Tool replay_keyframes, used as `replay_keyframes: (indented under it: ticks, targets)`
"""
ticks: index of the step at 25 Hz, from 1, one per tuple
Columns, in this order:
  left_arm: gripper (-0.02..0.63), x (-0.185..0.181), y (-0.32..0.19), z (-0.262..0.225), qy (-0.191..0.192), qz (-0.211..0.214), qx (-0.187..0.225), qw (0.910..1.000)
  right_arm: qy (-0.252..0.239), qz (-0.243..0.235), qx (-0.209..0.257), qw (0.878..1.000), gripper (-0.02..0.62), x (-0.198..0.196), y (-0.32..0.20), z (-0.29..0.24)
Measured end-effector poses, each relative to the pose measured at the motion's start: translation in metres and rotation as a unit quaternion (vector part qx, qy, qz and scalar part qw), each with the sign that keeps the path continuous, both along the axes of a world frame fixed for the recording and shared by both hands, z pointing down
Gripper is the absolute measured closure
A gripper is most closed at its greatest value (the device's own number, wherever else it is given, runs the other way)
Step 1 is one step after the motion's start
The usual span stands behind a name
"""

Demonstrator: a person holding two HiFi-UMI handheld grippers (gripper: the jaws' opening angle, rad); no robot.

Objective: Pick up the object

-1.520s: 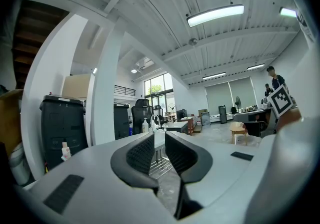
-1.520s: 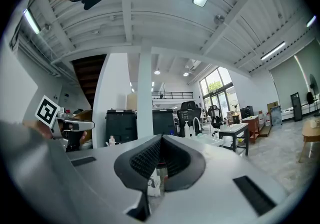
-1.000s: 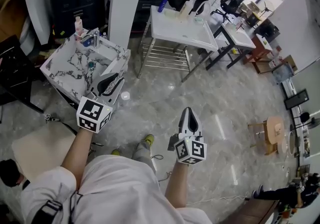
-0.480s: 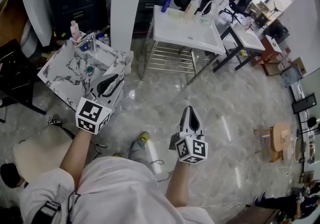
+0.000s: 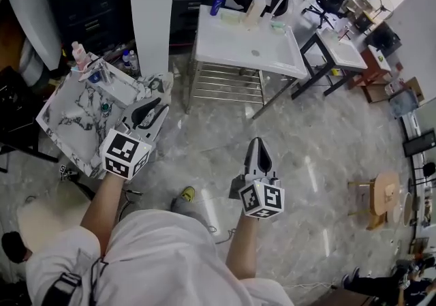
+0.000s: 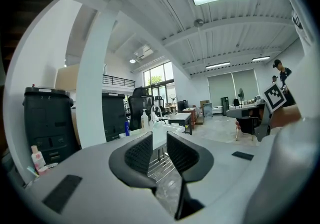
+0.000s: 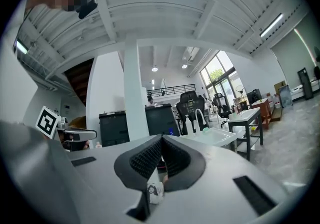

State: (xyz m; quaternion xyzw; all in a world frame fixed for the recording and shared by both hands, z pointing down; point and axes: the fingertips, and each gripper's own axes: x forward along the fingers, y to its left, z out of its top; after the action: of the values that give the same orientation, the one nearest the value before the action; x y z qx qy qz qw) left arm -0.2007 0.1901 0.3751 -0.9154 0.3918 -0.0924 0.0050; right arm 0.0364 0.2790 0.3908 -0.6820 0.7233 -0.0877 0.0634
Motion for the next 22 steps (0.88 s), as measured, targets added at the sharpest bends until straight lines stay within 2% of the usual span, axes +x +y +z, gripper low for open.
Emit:
replay_keyframes:
  ticks: [8, 13, 22]
  targets:
    - [0.525, 0.081, -0.06, -0.011, -0.011, 0.005, 0.011, 0.9999, 0.001, -0.005, 0.006, 1.0, 0.591, 0.072, -0.065, -0.002]
    - [0.525, 0.103, -0.097, -0.009, -0.014, 0.001, 0.006, 0.9999, 0.0, -0.004, 0.003, 1.0, 0.591, 0.097, -0.099, 0.0]
    - [0.525, 0.136, -0.169, 0.001, 0.003, -0.003, 0.007, 1.0, 0.001, 0.006, 0.005, 1.0, 0.591, 0.137, -0.163, 0.006]
